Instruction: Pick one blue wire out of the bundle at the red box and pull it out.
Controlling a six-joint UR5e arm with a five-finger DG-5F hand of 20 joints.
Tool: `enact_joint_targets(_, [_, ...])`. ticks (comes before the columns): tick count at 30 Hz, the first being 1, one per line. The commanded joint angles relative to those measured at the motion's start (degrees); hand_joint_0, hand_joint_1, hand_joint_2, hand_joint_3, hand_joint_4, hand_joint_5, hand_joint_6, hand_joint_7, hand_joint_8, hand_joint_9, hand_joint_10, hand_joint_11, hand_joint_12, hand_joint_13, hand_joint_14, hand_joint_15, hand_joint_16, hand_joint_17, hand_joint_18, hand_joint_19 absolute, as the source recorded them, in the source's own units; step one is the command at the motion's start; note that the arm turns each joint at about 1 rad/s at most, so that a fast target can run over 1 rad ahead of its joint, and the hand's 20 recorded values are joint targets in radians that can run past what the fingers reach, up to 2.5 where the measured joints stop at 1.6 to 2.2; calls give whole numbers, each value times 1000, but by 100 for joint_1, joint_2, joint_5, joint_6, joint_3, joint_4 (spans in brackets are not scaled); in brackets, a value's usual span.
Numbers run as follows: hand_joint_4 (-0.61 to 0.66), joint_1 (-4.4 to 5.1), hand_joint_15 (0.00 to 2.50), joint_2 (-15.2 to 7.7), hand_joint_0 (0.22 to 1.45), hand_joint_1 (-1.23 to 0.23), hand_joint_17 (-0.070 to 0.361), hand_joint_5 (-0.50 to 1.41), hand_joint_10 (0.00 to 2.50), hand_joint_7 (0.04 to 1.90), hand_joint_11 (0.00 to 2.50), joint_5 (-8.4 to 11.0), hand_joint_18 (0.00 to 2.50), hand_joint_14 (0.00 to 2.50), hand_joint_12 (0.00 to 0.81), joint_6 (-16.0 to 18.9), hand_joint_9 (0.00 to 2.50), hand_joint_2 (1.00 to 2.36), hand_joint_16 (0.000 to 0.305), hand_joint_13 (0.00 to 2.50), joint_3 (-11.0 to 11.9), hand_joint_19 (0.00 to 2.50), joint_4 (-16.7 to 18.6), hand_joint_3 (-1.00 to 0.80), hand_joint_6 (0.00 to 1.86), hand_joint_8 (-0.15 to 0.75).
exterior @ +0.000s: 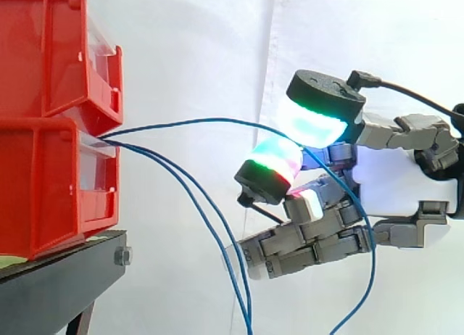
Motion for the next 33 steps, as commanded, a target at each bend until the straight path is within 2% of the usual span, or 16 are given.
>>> enact_joint_targets(1, [174,0,115,8,572,-762,137,-114,26,1304,736,0,203,4,385,0,981,1015,61,300,0,276,0,-285,822,279])
enact_joint_targets(6, [206,0,107,-1,582,-813,137,-118,25,1328,749,0,214,4,386,0,972,1016,61,305,0,258,0,-265,826,277])
enact_joint_targets(13, [199,0,103,-1,598,-813,136,-117,26,1350,733,0,241,4,387,0,968,1016,60,312,0,255,0,-260,832,282])
enact_joint_targets(25, [107,0,71,8,609,-812,140,-111,23,1376,674,-88,155,1,381,-35,885,1016,62,227,0,208,-9,-242,821,265])
enact_joint_targets(33, [27,-8,65,184,597,-850,154,-94,19,1320,584,-97,107,2,406,-290,851,1011,69,187,0,168,-97,-171,823,280])
